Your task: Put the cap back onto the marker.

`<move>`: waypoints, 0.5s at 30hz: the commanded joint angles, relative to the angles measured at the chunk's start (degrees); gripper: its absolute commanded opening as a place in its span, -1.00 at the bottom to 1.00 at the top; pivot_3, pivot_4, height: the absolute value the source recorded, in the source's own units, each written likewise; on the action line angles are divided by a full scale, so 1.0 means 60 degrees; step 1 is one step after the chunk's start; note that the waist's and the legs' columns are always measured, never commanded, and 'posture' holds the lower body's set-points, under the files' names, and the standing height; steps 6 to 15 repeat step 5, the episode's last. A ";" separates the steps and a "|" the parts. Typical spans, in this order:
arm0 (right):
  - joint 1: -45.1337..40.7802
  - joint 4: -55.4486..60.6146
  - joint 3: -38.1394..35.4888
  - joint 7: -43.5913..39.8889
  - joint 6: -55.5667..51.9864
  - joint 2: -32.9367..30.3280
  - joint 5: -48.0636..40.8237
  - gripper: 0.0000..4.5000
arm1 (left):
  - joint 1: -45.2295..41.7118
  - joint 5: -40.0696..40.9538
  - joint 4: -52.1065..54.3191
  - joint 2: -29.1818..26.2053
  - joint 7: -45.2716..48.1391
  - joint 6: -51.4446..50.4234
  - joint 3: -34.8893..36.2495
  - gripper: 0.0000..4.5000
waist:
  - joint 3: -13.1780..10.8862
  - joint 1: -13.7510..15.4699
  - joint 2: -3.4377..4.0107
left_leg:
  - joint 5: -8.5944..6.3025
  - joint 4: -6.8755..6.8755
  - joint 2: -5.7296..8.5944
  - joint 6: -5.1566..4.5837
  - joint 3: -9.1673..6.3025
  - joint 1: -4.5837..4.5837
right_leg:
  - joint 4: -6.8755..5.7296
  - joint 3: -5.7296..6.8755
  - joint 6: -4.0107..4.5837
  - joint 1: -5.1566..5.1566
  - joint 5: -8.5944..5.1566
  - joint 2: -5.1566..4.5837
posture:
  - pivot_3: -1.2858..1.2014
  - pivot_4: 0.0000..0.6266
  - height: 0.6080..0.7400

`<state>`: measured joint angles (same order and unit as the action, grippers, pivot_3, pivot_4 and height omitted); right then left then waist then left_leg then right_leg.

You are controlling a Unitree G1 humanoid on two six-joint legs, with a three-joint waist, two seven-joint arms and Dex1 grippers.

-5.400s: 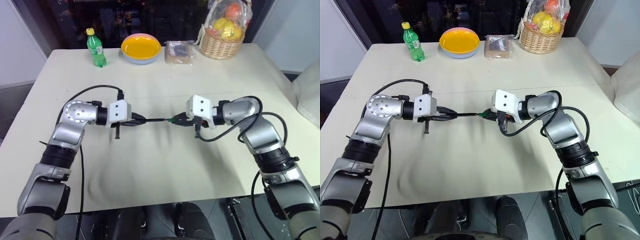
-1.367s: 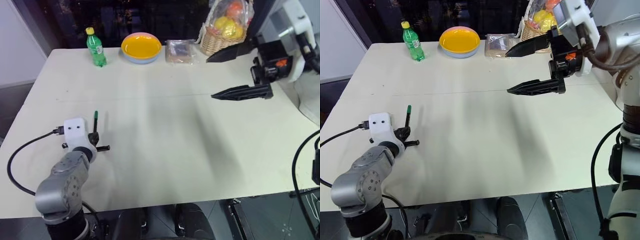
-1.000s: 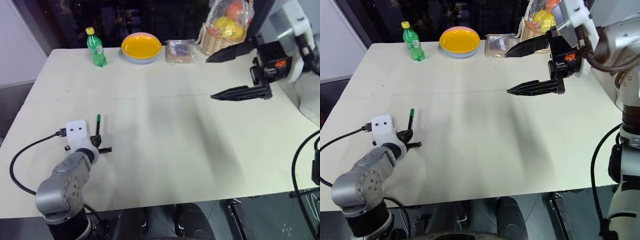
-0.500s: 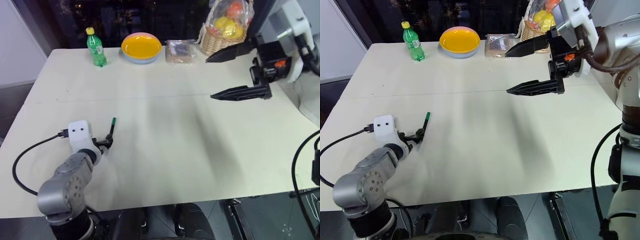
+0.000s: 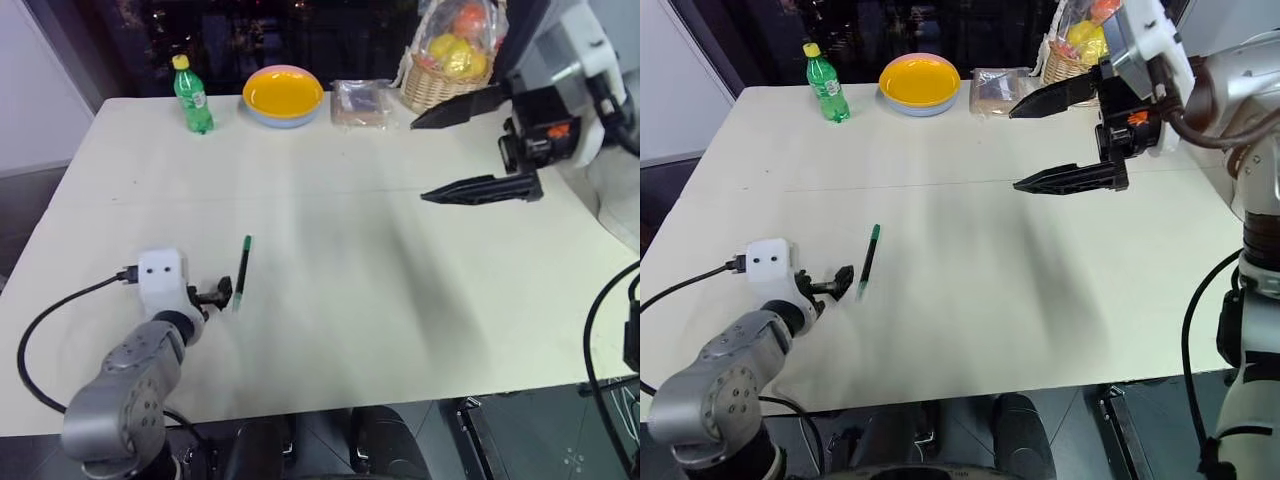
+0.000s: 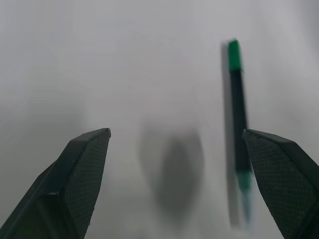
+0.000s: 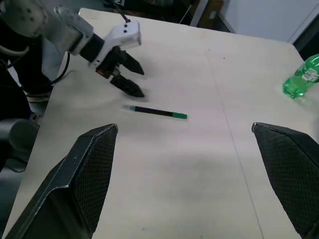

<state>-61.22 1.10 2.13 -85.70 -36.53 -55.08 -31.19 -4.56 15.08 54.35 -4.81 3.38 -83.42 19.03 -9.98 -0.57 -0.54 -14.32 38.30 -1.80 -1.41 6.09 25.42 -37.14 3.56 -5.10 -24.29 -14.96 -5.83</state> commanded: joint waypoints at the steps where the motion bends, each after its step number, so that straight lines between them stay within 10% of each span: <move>1: -0.0093 0.0102 -0.0064 -0.0068 0.0235 -0.0031 0.0066 1.00 | -0.0018 0.0229 0.0750 0.0046 0.0292 -0.0323 0.0168 0.98 | 0.0000 -0.0001 0.0000 | 0.0000 0.0002 0.0000 0.0000 0.0000 0.0000 | 0.0000 0.0000 0.0000 0.0001 0.0000 0.0000 | 0.03 -0.52 1.00; 15: -0.0141 0.0025 -0.0006 -0.0088 0.0301 0.0075 0.0113 1.00 | -0.0129 0.0192 0.0868 0.0040 0.0438 -0.0540 0.0221 0.98 | 0.0000 -0.0008 0.0000 | 0.0000 0.0003 -0.0001 -0.0001 -0.0001 -0.0003 | -0.0001 0.0000 0.0000 0.0004 0.0000 0.0005 | 0.03 -0.52 1.00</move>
